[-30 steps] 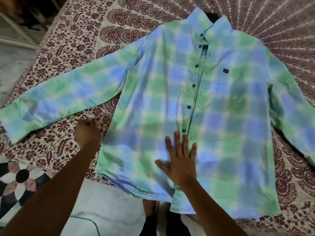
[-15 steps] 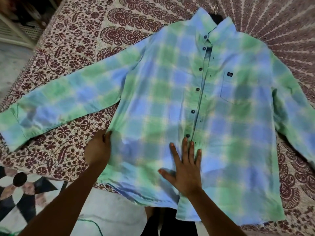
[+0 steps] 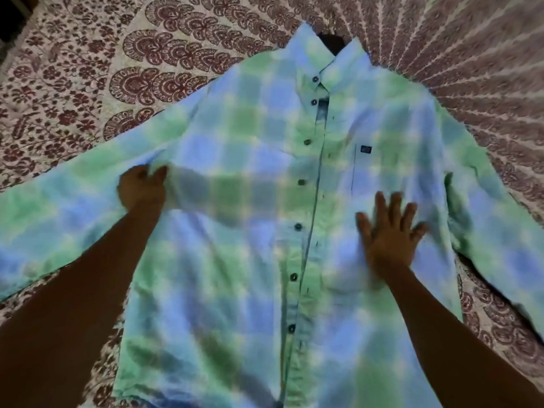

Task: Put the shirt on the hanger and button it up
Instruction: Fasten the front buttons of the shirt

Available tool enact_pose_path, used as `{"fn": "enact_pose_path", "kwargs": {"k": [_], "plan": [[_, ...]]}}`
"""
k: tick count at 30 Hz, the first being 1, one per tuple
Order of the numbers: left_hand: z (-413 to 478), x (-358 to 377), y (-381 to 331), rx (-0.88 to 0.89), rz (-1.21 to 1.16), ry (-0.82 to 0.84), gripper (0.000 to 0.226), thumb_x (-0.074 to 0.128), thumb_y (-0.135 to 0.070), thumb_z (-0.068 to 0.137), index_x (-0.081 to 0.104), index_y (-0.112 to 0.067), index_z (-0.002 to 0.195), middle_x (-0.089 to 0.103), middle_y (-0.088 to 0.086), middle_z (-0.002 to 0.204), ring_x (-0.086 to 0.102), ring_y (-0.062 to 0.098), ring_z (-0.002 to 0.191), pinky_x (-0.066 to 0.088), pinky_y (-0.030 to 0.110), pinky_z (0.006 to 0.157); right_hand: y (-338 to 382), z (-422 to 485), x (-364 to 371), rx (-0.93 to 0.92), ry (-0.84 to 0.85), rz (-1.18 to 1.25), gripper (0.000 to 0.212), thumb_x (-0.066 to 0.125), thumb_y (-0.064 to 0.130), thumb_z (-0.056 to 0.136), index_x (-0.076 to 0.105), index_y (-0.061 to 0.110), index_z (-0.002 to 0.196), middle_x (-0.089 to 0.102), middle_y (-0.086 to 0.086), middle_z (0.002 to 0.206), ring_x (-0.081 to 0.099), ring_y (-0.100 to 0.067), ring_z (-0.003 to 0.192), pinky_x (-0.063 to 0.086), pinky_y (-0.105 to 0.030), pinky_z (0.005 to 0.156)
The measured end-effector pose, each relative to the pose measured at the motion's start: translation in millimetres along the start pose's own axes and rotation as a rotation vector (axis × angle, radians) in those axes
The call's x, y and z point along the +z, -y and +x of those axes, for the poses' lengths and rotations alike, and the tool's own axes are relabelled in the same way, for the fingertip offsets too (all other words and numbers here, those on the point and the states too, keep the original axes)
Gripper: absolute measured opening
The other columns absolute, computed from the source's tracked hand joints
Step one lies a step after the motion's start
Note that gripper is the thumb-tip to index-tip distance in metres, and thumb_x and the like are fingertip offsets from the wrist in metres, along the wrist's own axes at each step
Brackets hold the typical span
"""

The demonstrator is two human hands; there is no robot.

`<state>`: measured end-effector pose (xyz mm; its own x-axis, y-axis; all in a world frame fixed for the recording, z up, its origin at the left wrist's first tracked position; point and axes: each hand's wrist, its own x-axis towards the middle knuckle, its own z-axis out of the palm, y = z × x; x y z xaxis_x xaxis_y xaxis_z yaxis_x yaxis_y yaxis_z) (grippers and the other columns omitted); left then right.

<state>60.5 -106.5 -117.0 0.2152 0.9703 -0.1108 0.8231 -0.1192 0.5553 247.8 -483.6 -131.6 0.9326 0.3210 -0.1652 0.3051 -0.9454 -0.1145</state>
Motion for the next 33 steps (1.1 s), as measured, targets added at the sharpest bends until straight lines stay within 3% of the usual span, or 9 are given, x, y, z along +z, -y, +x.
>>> {"fn": "enact_pose_path", "kwargs": {"k": [3, 7, 11, 16, 19, 22, 24, 27, 33], "plan": [[-4.7, -2.4, 2.7, -0.045, 0.023, -0.072, 0.039, 0.061, -0.034, 0.084, 0.064, -0.002, 0.108, 0.065, 0.027, 0.104, 0.06, 0.04, 0.099, 0.046, 0.041, 0.084, -2.9, -1.7, 5.0, 0.01, 0.056, 0.02, 0.076, 0.012, 0.068, 0.082, 0.011, 0.033, 0.148, 0.001, -0.002, 0.159, -0.003, -0.032, 0.145, -0.001, -0.062, 0.111], [-24.0, 7.7, -19.5, 0.161, 0.139, -0.245, 0.052, 0.05, -0.042, 0.085, 0.046, -0.014, 0.129, 0.047, 0.018, 0.133, 0.04, 0.036, 0.126, 0.031, 0.045, 0.102, 14.0, 10.3, 1.1, 0.045, -0.053, 0.007, 0.066, 0.031, 0.055, 0.083, 0.046, 0.016, 0.133, 0.036, -0.017, 0.147, 0.025, -0.042, 0.138, 0.02, -0.066, 0.106], [-44.9, 52.2, -89.1, 0.715, 0.304, -0.044, 0.06, 0.032, -0.046, 0.092, 0.026, -0.017, 0.144, 0.021, 0.016, 0.153, 0.011, 0.037, 0.142, -0.006, 0.049, 0.114, 43.2, 67.1, -13.8, -0.148, -0.205, -0.008, 0.059, 0.037, 0.051, 0.089, 0.04, 0.017, 0.137, 0.034, -0.018, 0.148, 0.025, -0.041, 0.139, 0.012, -0.062, 0.109], [-95.9, 126.3, -128.0, 1.03, 0.469, 0.289, 0.065, 0.022, -0.06, 0.091, 0.025, -0.023, 0.145, 0.018, 0.016, 0.153, 0.012, 0.042, 0.141, 0.014, 0.064, 0.109, 51.0, 110.2, -4.9, -0.251, -0.015, -0.044, 0.074, 0.014, 0.068, 0.087, 0.027, 0.025, 0.146, 0.02, -0.01, 0.155, 0.016, -0.04, 0.142, 0.004, -0.064, 0.108], [-105.3, 139.5, -139.4, 0.989, 0.397, 0.324, 0.057, 0.021, -0.055, 0.094, 0.032, -0.025, 0.142, 0.023, 0.017, 0.152, 0.016, 0.039, 0.141, 0.018, 0.059, 0.11, 52.3, 112.2, -4.8, -0.188, -0.012, -0.001, 0.072, 0.023, 0.065, 0.085, 0.034, 0.024, 0.142, 0.024, -0.009, 0.154, 0.016, -0.037, 0.143, 0.001, -0.057, 0.112], [-86.1, 150.6, -169.5, 1.104, 0.261, 0.319, 0.042, 0.032, -0.037, 0.097, 0.042, -0.024, 0.136, 0.032, 0.019, 0.148, 0.032, 0.037, 0.135, 0.033, 0.049, 0.108, 74.6, 131.7, -23.9, -0.227, -0.203, 0.132, 0.046, 0.041, 0.046, 0.085, 0.06, 0.014, 0.113, 0.056, -0.013, 0.128, 0.048, -0.035, 0.119, 0.036, -0.047, 0.099], [-64.0, 158.4, -198.9, 1.051, 0.233, 0.273, 0.04, 0.04, -0.027, 0.09, 0.053, -0.018, 0.127, 0.046, 0.021, 0.138, 0.052, 0.041, 0.116, 0.048, 0.046, 0.091, 100.1, 152.7, -36.2, -0.313, -0.205, 0.278, 0.036, 0.051, 0.031, 0.084, 0.061, 0.012, 0.113, 0.058, -0.013, 0.118, 0.054, -0.034, 0.102, 0.047, -0.042, 0.082], [-41.6, 156.8, -240.4, 0.792, 0.204, 0.303, 0.037, 0.045, -0.012, 0.087, 0.052, -0.013, 0.123, 0.049, 0.018, 0.126, 0.054, 0.039, 0.1, 0.048, 0.04, 0.076, 138.5, 186.7, -43.3, -0.23, -0.012, 0.344, 0.044, 0.051, 0.034, 0.09, 0.046, 0.018, 0.131, 0.05, -0.012, 0.122, 0.052, -0.033, 0.106, 0.046, -0.039, 0.075], [-27.9, 157.7, -252.3, 0.623, -0.265, 0.334, 0.03, 0.056, -0.001, 0.077, 0.049, -0.015, 0.103, 0.058, 0.005, 0.102, 0.061, 0.028, 0.08, 0.047, 0.036, 0.07, 151.5, 210.6, -44.0, 0.009, -0.021, 0.542, 0.031, 0.054, 0.027, 0.087, 0.056, 0.012, 0.115, 0.062, -0.011, 0.11, 0.06, -0.03, 0.099, 0.043, -0.033, 0.077]]}}
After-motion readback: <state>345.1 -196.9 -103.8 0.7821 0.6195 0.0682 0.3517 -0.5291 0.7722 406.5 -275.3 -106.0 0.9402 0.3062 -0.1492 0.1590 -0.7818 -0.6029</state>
